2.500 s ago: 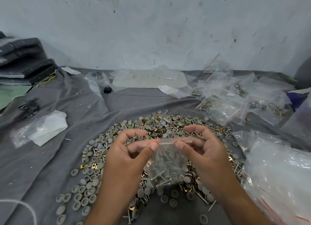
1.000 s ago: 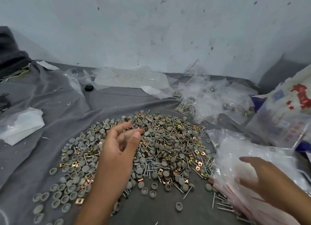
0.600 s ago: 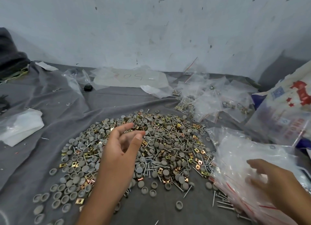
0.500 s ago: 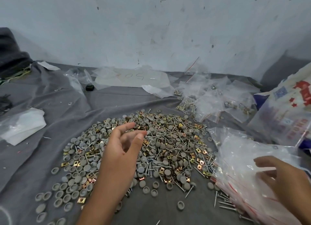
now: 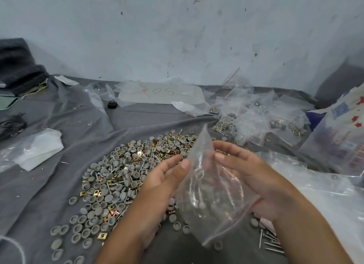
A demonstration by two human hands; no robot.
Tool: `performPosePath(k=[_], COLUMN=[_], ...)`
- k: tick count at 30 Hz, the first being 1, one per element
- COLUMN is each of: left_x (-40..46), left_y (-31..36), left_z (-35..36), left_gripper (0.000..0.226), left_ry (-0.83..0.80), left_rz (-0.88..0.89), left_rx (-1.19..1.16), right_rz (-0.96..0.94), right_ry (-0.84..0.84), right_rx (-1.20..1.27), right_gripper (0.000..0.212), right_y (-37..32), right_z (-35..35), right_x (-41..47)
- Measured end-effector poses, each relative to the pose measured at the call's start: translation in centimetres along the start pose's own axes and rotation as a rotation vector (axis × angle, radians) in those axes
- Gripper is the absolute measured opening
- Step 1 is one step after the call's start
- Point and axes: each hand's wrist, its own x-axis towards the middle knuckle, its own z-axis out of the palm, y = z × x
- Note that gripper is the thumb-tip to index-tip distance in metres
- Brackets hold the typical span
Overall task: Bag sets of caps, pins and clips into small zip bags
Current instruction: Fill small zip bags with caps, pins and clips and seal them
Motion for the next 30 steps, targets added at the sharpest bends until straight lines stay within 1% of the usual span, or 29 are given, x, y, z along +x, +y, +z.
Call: performPosePath(k=[1, 3, 6, 7, 10, 12, 14, 15, 16, 17, 18, 19, 20, 21, 22, 23, 25, 27, 30], left_x=[0.1, 0.3, 0.8, 0.9, 1.3, 1.5, 1.7, 1.7, 1.6, 1.4, 1.0, 0.6, 0.2, -0.1, -0.4, -0.7, -0.8, -0.9, -0.8], left_y=[0.2, 0.5, 0.6, 0.6, 0.5, 0.4, 0.3, 0.1, 0.1, 0.0, -0.1, 0.0, 0.1, 0.1, 0.0, -0.3, -0.6, -0.7, -0.5], left_z=[-0.3, -0.9, -1.8, -2.0, -2.4, -2.7, -2.8, -2.8, -2.6, -2.6, -2.4, -2.3, -2.0, -1.7, -1.4, -1.2, -1.1, -1.4, -2.3], left_gripper=[0.061, 0.045, 0.033, 0.031, 0.025, 0.032, 0.048, 0.056, 0.063, 0.069, 0.072, 0.066, 0.053, 0.041, 0.034, 0.033, 0.035, 0.027, 0.016], left_ry=[0.001, 0.055, 0.228, 0.285, 0.432, 0.48, 0.542, 0.59, 0.661, 0.745, 0.81, 0.817, 0.747, 0.639, 0.538, 0.461, 0.39, 0.387, 0.378], left_rz=[-0.029, -0.032, 0.032, 0.066, 0.152, 0.172, 0.155, 0.143, 0.144, 0.162, 0.228, 0.352, 0.481, 0.563, 0.598, 0.604, 0.577, 0.553, 0.515], left_rx=[-0.099, -0.205, -0.287, -0.321, -0.374, -0.352, -0.305, -0.246, -0.119, 0.083, 0.315, 0.524, 0.689, 0.817, 0.907, 0.965, 1.041, 1.064, 1.018], right_rz=[0.02, 0.041, 0.078, 0.095, 0.104, 0.072, 0.015, -0.023, -0.064, -0.101, -0.137, -0.172, -0.206, -0.238, -0.268, -0.298, -0.368, -0.407, -0.398], right_ry=[-0.011, 0.007, -0.045, -0.074, -0.112, -0.057, 0.015, 0.051, 0.087, 0.117, 0.146, 0.171, 0.191, 0.201, 0.204, 0.203, 0.228, 0.244, 0.228], right_rx=[0.05, 0.135, 0.206, 0.19, 0.036, -0.02, -0.024, -0.019, -0.015, -0.017, -0.029, -0.057, -0.096, -0.139, -0.175, -0.209, -0.302, -0.355, -0.344], right_gripper=[0.041, 0.046, 0.049, 0.053, 0.067, 0.059, 0.054, 0.053, 0.053, 0.052, 0.052, 0.052, 0.052, 0.05, 0.047, 0.043, 0.034, 0.03, 0.029], right_y=[0.4, 1.3, 3.2, 3.9, 5.6, 6.4, 6.4, 6.4, 6.5, 6.5, 6.5, 6.6, 6.6, 6.7, 6.8, 6.9, 7.3, 7.5, 7.6], right_z=[0.6, 0.8, 0.0, -0.3, -0.7, -0.9, -0.7, -0.7, -0.6, -0.4, -0.2, -0.1, 0.1, 0.4, 0.7, 1.0, 1.5, 2.0, 2.2], right_x=[0.8, 2.0, 2.9, 2.9, 3.0, 3.3, 3.5, 3.6, 3.8, 3.8, 3.9, 3.9, 3.9, 4.0, 4.0, 4.1, 4.2, 4.3, 4.2])
